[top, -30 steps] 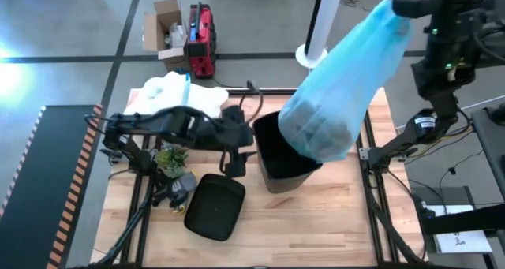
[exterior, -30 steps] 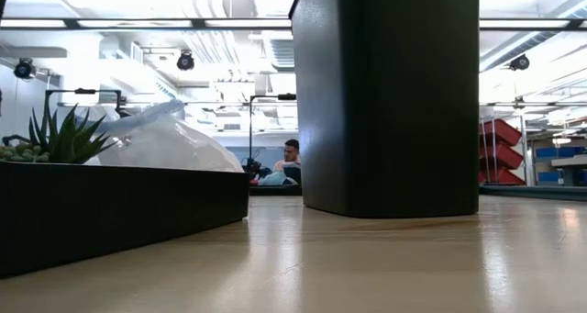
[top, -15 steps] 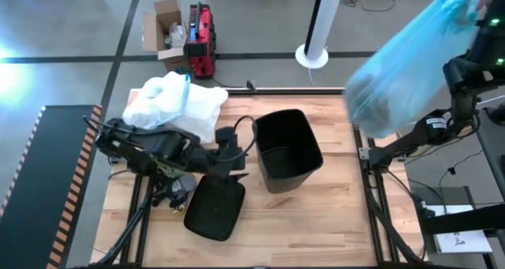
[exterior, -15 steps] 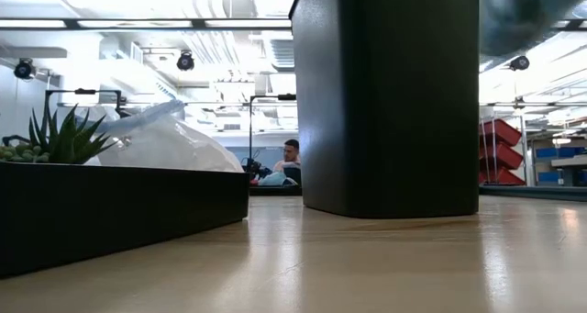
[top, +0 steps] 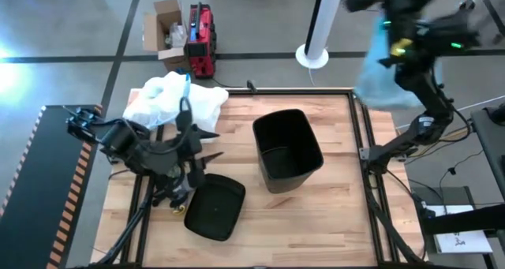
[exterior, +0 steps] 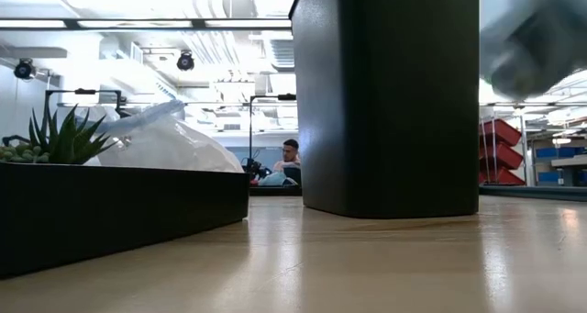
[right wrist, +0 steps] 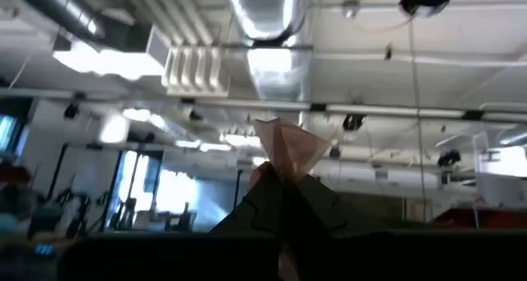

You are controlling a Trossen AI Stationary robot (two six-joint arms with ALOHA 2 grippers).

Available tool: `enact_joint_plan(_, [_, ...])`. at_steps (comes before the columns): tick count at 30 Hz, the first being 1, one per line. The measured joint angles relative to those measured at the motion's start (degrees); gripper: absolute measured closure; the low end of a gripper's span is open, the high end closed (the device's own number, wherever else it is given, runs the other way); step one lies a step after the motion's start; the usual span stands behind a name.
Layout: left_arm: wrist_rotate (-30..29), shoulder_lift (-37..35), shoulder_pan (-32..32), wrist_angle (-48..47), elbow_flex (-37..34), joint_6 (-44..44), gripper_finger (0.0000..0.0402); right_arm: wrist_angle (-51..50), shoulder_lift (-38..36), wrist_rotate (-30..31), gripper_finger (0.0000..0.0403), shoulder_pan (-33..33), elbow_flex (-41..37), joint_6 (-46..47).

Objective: Place trash/remove bag and relplace

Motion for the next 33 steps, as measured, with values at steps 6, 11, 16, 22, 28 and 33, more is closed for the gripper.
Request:
enact_joint_plan(6, [-3.3,-7.2,-0.4,16.2,-20.9,0.0,0.0211,-13.5,-1.5,0.0,0.0403,-8.5,-9.9,12.0])
enact_joint_plan(11, [-3.4,-10.9,-0.6,31.2,-36.9,1.2,0.0219,-13.6,-5.4,-0.2,0.0403,-13.5,-19.5,17.5])
enact_joint_plan(16, [-3.4,-13.1,-1.6,41.5,-47.0,-0.1,0.0221,-13.5,-13.4,-0.7,0.0403,-14.4,-27.6,17.7])
enact_joint_plan(22, [-3.7,-13.2,-1.9,47.2,-52.0,0.0,0.0212,-16.2,-22.4,-5.1,0.0403,-13.7,-33.0,23.0])
enact_joint_plan(28, [-8.2,-11.6,-2.1,52.5,-53.4,0.0,0.0207,-36.1,-27.4,-5.3,0.0403,-13.8,-39.5,34.2])
enact_joint_plan(33, [-8.3,-10.3,-2.8,57.3,-55.1,0.0,0.0212,-36.3,-30.6,-6.3,0.0403,-12.6,-46.6,38.3])
